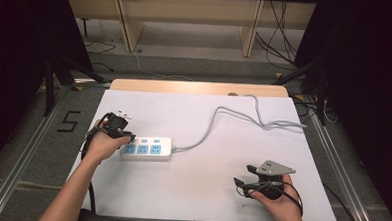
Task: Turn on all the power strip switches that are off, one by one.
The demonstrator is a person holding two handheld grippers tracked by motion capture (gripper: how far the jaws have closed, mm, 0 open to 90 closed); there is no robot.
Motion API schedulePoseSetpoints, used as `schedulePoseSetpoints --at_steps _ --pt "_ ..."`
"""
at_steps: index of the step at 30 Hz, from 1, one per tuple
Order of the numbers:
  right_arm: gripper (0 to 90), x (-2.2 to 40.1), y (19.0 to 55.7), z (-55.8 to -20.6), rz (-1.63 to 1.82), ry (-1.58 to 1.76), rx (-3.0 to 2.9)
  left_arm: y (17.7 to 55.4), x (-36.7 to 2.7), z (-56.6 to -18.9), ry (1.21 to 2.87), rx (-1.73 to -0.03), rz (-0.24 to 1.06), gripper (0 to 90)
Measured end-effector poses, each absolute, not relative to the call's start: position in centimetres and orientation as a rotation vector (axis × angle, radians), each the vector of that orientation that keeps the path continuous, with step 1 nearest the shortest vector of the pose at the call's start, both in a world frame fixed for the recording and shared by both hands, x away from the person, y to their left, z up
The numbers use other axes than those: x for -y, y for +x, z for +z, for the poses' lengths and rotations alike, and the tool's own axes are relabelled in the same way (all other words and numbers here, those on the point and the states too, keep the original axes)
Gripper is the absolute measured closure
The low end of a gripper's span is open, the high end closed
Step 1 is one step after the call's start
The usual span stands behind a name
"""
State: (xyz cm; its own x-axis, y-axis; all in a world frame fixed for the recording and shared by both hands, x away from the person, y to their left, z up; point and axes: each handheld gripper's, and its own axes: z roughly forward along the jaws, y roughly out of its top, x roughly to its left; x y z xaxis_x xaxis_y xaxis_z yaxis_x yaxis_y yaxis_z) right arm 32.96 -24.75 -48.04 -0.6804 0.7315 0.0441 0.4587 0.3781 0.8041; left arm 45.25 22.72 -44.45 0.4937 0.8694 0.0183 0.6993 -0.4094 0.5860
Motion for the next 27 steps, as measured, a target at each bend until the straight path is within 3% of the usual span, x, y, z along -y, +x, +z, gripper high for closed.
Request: schedulePoseSetpoints --at_steps 27 --pt "32.4 24.7 32.9 -48.0 1.207 1.044 -2.321 42.6 -22.0 -43.4 2.139 -1.092 0.474 39.4"
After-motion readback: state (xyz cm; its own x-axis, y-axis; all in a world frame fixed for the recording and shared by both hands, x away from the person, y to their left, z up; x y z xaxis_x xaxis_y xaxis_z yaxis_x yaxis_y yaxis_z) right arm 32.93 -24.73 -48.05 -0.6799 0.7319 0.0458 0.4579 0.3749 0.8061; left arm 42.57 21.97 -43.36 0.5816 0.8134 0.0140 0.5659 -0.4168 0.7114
